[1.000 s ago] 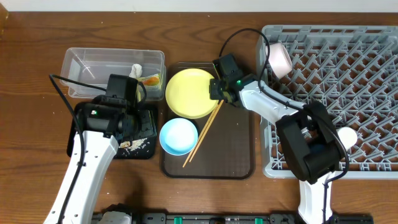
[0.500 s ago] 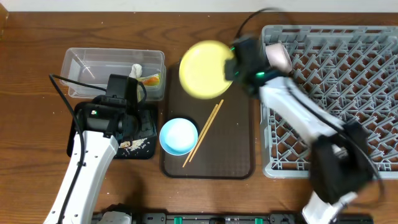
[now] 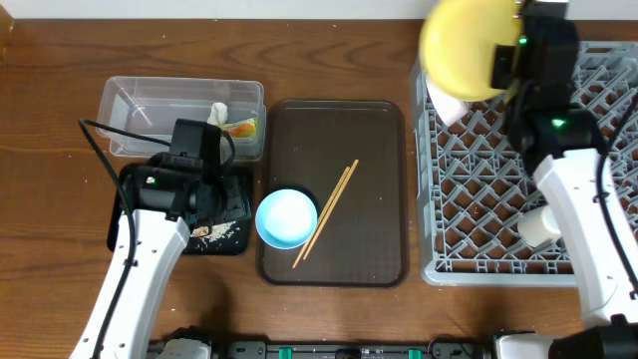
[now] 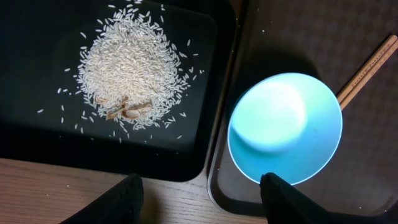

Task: Sort waste into correct bins and load items into the dishwasher rack
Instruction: 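Stand the yellow plate upright in the dish rack with right gripper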

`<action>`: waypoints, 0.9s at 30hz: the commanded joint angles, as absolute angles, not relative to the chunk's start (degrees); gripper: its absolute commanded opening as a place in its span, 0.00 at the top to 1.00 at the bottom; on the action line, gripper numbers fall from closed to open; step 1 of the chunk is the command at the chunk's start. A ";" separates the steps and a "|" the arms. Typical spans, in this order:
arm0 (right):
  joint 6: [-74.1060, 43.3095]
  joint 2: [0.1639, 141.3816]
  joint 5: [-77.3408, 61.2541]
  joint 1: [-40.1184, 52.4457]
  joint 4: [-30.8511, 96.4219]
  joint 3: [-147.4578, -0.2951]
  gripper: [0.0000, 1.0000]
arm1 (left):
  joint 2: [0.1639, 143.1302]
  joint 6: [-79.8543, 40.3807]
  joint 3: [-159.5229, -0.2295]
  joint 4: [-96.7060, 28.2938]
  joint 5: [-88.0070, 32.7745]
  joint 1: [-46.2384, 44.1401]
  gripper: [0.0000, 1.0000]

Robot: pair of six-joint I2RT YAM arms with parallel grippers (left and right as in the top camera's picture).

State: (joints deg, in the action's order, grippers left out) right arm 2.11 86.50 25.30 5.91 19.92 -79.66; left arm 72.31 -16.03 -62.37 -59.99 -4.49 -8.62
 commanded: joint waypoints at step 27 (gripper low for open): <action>20.40 102.10 50.83 -3.68 13.06 -79.83 0.99 | 72.69 -16.62 -62.11 -60.18 -3.86 -8.38 0.37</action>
State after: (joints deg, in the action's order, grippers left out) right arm 23.31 100.79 49.08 -3.31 13.39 -79.66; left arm 72.31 -16.47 -62.37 -59.99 -4.49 -8.62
